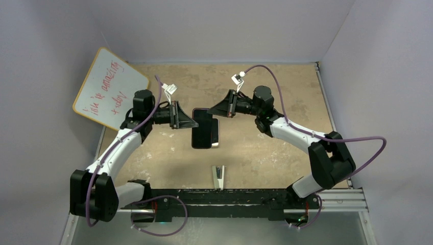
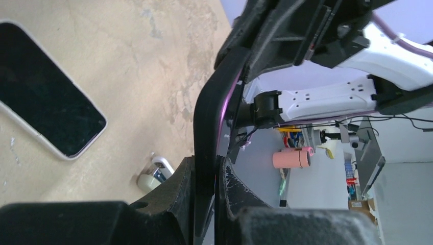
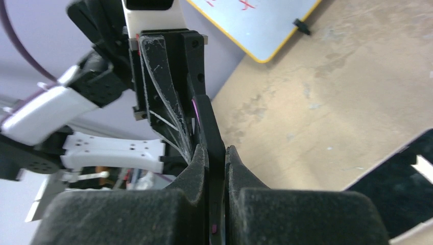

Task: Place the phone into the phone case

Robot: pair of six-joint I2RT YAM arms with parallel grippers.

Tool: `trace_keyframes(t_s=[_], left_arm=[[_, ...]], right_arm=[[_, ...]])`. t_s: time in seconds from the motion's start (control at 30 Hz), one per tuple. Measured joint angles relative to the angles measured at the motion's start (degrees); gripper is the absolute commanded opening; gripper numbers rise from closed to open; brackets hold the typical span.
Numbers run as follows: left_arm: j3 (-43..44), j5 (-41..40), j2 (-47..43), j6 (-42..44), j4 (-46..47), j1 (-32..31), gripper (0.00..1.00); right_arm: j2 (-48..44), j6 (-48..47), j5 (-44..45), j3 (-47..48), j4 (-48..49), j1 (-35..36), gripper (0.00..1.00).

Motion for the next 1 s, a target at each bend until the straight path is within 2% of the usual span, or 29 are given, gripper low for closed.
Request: trace_keyframes(t_s=[0.23,0.43,0.47,0.63,0.7,0.87,1.0], left_arm=[[0.87,-3.13,3.85,4.79,-8.57,-1.11,0.00],[0.59,-3.54,4.44,5.03,-7.93,-1.51,0.00],[0.09,-3.30,4.22,4.52,-6.71,-1.51,0.00],[-7.15,-0.37,0.98,-3.69,4.39,-1.55,0.00],[-8.61,-0.96,-0.68,-6.91,6.34,-1.33,0.00],[-10.21,-4.57,-3.52,-15.91,14.19,0.28,0.00],[-10.29,-4.79,-6.54,-21.55,20.70,0.33,0.00]], right_arm=[[-3.52,-11.17,6.10,-4.63,-3.89,1.77,0.00],[-4.74,-13.57,8.33,-5.33,-6.12,2.36,0.00],[-4.90,-13.53,8.37,-5.68,-5.64,2.36,0.02],[-7.06,-10.97,7.50,-10.12,-2.89,2.36,0.45],[-7.91,-9.75,6.80,-11.56,-2.27,1.84,0.56],[-12.52,-5.64,4.74,-15.34,2.58,1.22,0.65],[-15.78,-1.25,2.67,-19.30,6.56,1.38,0.67]])
